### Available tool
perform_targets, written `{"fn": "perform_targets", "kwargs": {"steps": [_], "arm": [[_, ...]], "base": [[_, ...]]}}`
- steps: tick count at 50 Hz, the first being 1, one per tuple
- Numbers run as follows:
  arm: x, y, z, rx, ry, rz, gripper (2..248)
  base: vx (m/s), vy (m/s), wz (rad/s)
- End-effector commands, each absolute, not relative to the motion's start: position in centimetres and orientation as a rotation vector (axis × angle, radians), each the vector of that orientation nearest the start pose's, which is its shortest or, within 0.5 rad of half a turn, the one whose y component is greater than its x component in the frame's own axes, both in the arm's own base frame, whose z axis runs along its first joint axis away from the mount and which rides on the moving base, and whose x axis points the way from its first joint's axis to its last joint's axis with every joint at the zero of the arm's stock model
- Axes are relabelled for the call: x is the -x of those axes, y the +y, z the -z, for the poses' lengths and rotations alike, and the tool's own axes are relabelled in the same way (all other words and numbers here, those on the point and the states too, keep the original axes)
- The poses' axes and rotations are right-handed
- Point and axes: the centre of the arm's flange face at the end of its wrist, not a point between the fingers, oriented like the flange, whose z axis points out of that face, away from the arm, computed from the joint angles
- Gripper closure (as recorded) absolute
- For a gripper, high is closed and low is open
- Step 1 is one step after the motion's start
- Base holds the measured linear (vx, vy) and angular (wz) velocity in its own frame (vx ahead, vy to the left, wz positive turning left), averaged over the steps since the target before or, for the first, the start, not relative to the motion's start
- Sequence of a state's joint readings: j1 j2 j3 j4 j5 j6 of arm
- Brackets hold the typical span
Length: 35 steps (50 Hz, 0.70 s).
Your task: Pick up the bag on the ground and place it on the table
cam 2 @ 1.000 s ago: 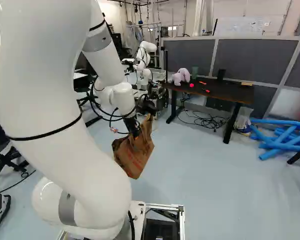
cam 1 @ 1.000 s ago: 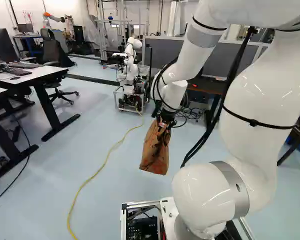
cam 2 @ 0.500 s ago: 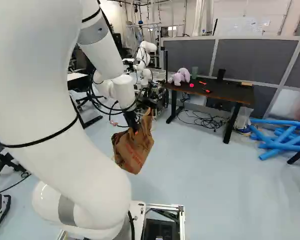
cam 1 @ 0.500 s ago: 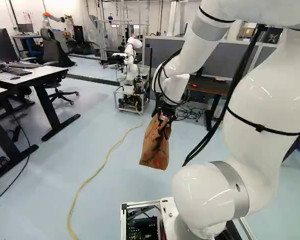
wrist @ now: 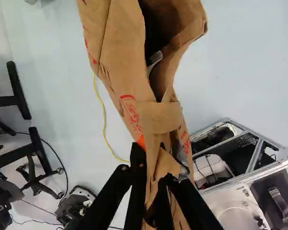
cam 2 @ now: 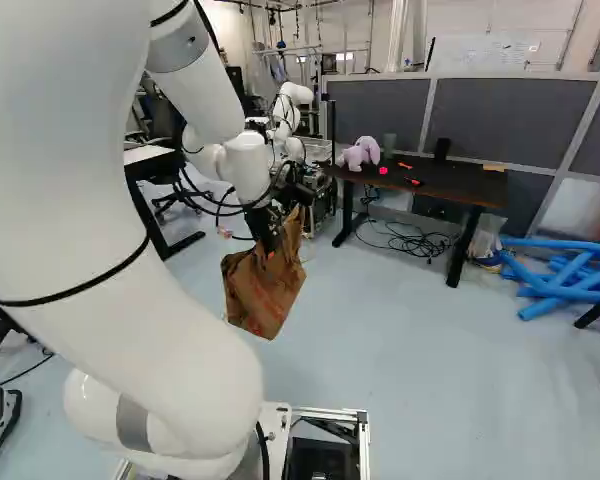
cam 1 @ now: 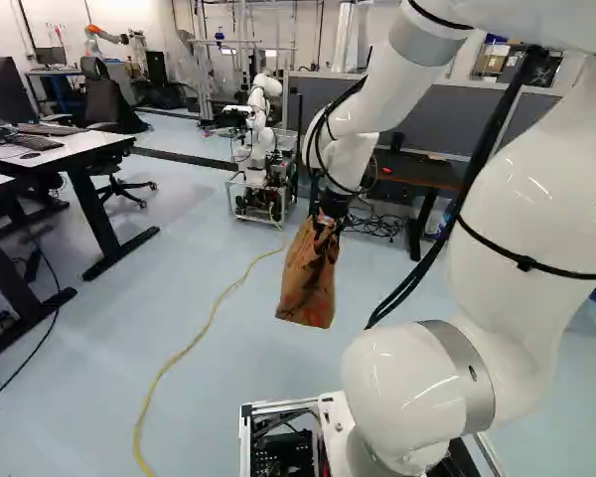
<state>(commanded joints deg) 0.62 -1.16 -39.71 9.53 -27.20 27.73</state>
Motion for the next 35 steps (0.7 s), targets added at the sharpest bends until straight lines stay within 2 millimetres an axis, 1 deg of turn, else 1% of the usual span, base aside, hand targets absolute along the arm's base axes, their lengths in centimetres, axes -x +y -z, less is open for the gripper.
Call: {"fn": "perform_targets", "kwargs": {"steps": [18,35], "arm": [[-40.7,1.1,-45.1,2.869,0.887,0.202,229],[-40.3,0.5,-47.4,2.903,0.857,0.183,229]], "base": [[0.000,0.000,0.000],[0.000,0.000,0.000]]}}
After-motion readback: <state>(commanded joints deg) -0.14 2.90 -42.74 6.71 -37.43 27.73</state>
